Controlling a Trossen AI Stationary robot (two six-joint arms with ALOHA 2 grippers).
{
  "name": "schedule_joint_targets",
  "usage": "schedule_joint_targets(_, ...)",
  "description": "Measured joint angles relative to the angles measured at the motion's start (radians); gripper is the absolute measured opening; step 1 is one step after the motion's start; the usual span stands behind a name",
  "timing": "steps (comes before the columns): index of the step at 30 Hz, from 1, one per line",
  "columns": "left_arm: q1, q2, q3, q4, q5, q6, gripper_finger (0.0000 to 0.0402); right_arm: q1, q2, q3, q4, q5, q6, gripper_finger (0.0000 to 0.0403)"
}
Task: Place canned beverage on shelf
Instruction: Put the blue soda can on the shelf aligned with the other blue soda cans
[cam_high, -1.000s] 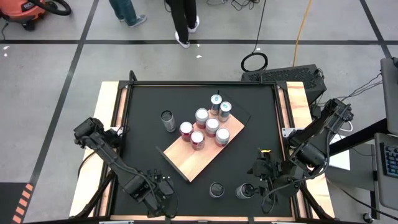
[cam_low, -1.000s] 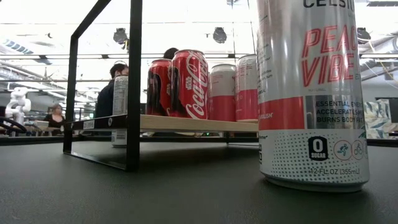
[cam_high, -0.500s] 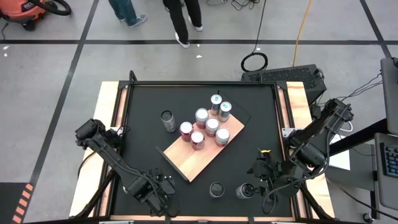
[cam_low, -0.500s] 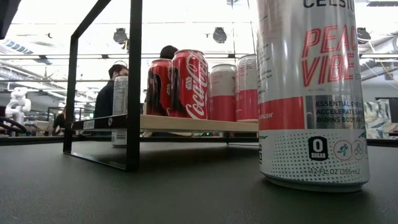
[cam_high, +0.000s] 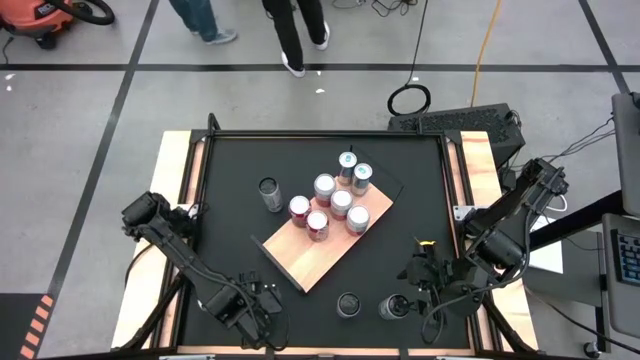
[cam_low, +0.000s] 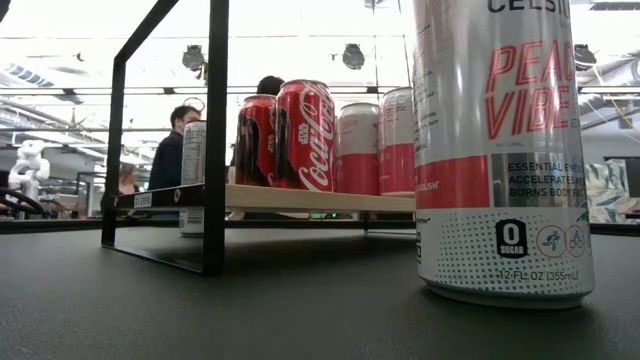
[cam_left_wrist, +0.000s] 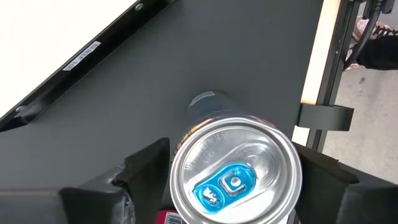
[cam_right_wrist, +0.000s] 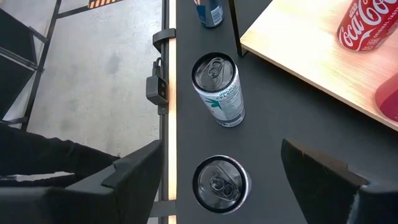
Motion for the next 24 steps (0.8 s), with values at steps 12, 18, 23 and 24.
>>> schedule_joint_targets(12,0.0,0.0,0.001,0.011,-0.001,-0.001,0.0233,0.0,0.0,0.0,0.0,0.0,0.015,0.0304)
schedule_joint_targets(18,0.008,-0.005,0.001,0.02,0.018,-0.08,0.0227,0.0,0.0,0.0,0.0,0.0,0.015,0.0304)
schedule_joint_targets(23,0.027,-0.023,0.042,0.012,0.048,-0.155,0.0226,0.0,0.0,0.0,0.0,-0.001,-0.001,0.0304)
schedule_joint_targets(24,0.033,-0.03,0.055,0.017,0.048,-0.16,0.0226,0.0,0.0,0.0,0.0,-0.002,-0.008,0.0304)
